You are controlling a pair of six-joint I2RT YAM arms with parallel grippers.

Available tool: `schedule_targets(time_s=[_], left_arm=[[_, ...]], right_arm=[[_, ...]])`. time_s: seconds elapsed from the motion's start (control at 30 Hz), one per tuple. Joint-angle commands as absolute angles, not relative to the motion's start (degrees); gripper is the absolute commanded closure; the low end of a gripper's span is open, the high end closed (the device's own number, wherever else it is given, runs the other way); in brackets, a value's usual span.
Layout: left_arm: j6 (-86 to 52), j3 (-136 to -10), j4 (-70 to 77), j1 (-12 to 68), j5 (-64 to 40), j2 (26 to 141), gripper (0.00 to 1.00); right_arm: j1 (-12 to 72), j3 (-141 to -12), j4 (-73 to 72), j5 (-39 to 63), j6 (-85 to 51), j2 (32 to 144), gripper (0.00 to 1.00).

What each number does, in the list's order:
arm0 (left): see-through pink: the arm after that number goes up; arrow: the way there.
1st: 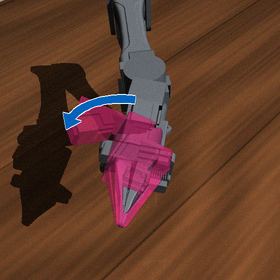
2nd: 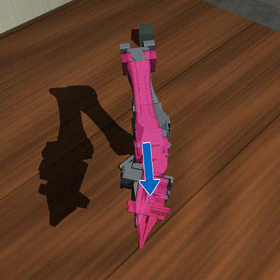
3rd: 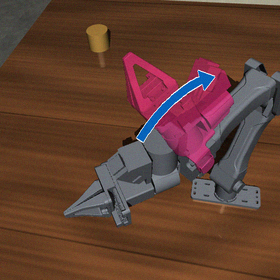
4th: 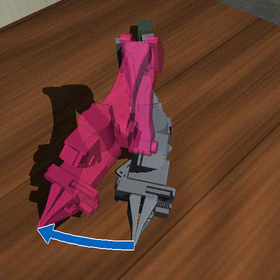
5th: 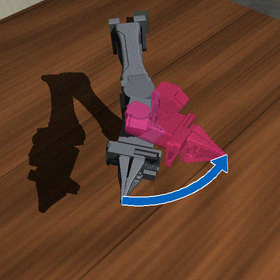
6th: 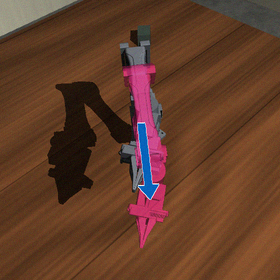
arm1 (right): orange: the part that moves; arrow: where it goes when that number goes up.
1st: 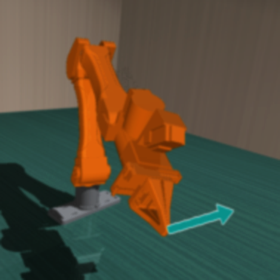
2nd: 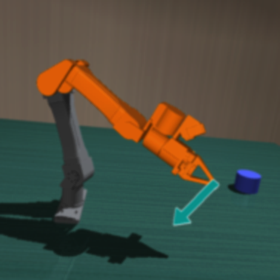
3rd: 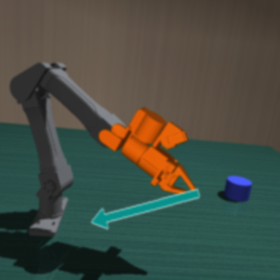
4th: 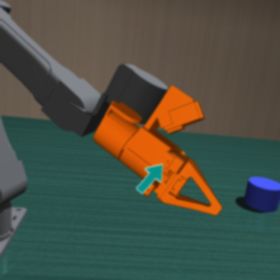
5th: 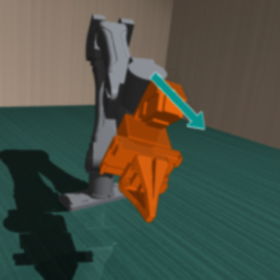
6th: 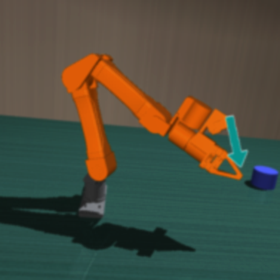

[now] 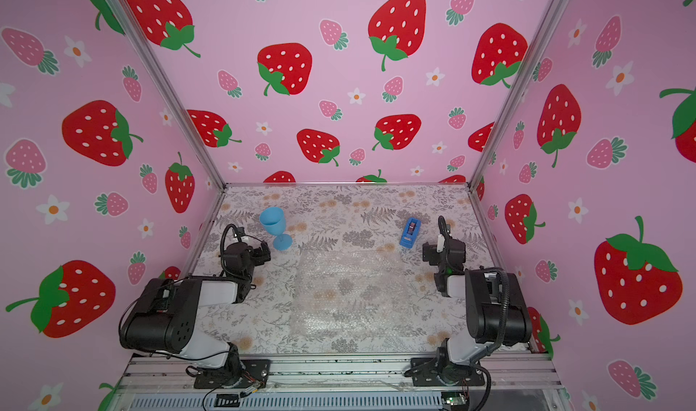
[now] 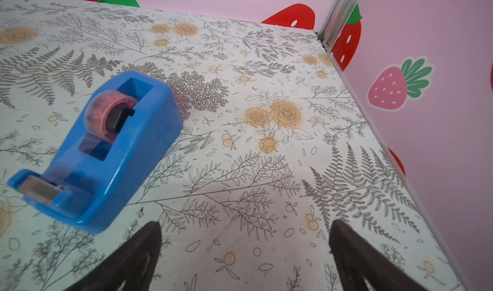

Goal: Wrap wine glasses in bubble wrap
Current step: Pick up the wine glass at the center of the board.

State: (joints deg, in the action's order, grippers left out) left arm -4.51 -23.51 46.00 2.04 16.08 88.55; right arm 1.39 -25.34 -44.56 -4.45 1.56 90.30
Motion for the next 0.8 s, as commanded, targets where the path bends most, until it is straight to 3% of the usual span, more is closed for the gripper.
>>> schedule_targets(time_s=[0.0, 0.17, 0.4, 0.6, 0.77], left_arm=[[-4.46, -24.11, 46.44, 2.20, 17.40, 87.54, 0.01], [-5.20, -23.29, 41.76, 2.55, 19.53, 80.62, 0.01], [-8.58, -19.81, 35.30, 4.35, 18.65, 65.13, 0.01], [-6.69, -16.29, 41.47, 6.68, 11.49, 62.21, 0.01], [-4.88, -19.48, 44.74, 6.51, 6.29, 68.58, 0.01]], right_arm=[[1.46, -25.66, -45.83, -4.66, 2.29, 90.00, 0.01], [1.45, -23.78, -46.98, -5.74, 1.65, 86.82, 0.01], [1.50, -28.12, -28.21, -10.40, -6.02, 71.85, 0.01], [1.52, -29.71, -19.67, -0.67, -22.67, 61.48, 0.01], [3.44, -29.03, -22.48, 12.84, -26.00, 62.84, 0.01]])
